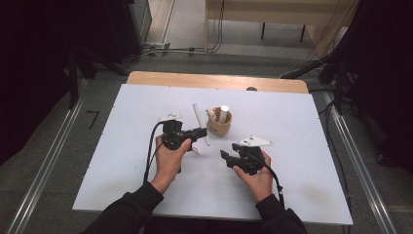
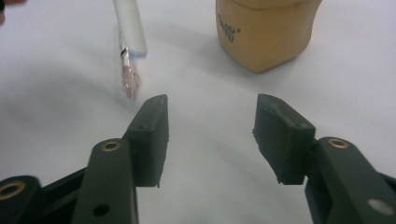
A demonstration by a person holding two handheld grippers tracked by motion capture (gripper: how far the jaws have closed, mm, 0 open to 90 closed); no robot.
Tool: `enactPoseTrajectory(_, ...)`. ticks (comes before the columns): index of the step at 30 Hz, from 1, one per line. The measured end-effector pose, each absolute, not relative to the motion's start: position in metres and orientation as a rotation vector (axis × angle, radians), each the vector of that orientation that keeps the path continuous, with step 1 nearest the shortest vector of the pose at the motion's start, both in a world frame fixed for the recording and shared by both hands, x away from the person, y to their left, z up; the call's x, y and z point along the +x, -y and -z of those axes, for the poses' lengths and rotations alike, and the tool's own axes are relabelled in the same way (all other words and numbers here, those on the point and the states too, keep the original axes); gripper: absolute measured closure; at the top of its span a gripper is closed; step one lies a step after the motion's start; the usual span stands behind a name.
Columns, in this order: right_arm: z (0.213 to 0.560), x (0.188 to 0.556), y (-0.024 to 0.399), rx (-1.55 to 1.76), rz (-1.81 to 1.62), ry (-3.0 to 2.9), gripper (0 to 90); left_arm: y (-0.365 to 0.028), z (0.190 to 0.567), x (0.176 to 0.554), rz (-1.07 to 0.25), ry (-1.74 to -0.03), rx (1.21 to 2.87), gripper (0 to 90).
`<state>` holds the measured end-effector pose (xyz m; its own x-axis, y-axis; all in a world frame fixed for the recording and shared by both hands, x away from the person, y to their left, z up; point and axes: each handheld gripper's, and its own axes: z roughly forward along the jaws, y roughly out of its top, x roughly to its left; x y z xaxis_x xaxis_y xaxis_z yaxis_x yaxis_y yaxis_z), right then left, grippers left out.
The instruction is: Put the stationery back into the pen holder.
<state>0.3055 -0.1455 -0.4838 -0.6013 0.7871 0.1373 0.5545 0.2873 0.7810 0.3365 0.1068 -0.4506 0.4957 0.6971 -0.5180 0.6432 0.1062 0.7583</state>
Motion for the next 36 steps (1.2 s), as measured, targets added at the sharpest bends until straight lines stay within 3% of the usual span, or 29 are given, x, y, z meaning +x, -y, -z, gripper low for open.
enactPoseTrajectory(36,0.489,0.307,0.149,1.250,-1.222,-2.285,41.7,-0.075,0.422,0.382,-0.133,-1.176,1.584,79.4)
